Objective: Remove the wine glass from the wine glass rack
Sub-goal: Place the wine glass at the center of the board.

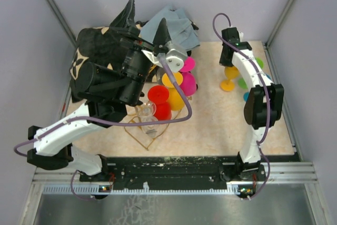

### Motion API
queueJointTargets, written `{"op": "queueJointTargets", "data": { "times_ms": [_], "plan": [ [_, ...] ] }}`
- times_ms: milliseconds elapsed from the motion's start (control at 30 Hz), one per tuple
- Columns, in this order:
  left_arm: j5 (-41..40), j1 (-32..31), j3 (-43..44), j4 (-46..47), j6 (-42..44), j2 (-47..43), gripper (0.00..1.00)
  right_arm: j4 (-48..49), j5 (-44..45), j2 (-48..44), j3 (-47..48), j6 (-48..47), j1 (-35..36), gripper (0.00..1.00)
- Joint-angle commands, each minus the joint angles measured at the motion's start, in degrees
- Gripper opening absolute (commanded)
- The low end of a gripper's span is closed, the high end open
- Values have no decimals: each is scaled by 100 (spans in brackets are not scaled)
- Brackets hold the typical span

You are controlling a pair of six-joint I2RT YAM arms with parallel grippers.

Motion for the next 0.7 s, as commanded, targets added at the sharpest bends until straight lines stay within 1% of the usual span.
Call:
{"op": "queueJointTargets", "data": {
  "times_ms": [0,667],
  "plan": [
    [-123,-6,125,-23,-8,-52,95,601,10,-168,-118,18,-117,0],
    [-220,-1,135,-226,5,-31,96,955,17,-54,-545,-6,-327,0]
  ]
}}
